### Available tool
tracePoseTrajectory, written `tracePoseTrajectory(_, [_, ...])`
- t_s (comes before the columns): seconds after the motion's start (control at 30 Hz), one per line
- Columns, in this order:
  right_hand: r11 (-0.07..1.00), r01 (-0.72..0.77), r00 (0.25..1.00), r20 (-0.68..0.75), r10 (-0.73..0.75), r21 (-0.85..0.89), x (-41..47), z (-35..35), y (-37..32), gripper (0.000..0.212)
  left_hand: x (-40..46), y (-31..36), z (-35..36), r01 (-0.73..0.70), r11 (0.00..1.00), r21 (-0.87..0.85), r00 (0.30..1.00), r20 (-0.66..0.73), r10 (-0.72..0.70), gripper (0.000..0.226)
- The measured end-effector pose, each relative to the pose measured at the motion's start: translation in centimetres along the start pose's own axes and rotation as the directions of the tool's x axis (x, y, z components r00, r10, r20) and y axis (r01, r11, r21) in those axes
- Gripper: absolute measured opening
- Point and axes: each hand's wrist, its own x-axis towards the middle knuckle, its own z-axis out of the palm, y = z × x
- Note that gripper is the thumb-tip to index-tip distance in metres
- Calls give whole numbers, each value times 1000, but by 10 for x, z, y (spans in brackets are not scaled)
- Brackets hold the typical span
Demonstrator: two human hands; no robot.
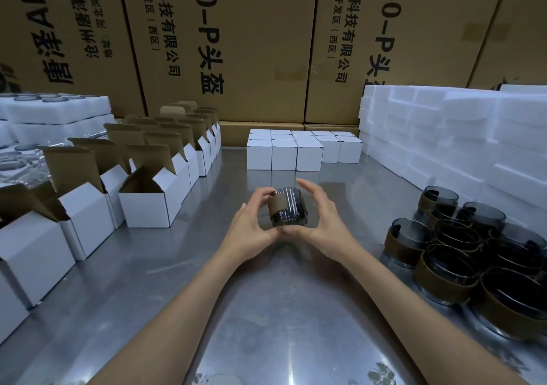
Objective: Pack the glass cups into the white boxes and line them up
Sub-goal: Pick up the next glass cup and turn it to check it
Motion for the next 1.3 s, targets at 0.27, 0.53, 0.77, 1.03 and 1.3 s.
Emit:
tracePoseTrajectory(0.27, [999,-1,995,-95,-2,-32,0,-1,3,64,-1,5,1,-110,987,113,993,-30,114,64])
tracePoseTrajectory(0.53, [986,-92,994,-40,99,138,2,5,6,69,-3,3,1,33,999,-15,999,14,-33,60])
tracePoseTrajectory(0.77, [997,-14,997,-73,19,73,2,3,5,72,-2,7,2,-82,994,69,996,-28,84,59])
tracePoseTrajectory(1.03, [999,1,996,-90,4,51,0,4,1,64,-1,0,3,-33,999,-13,998,44,34,66])
tracePoseTrajectory(1.3, [992,112,993,-22,-113,-62,-3,4,-4,67,0,-6,1,-50,997,66,998,-21,52,56])
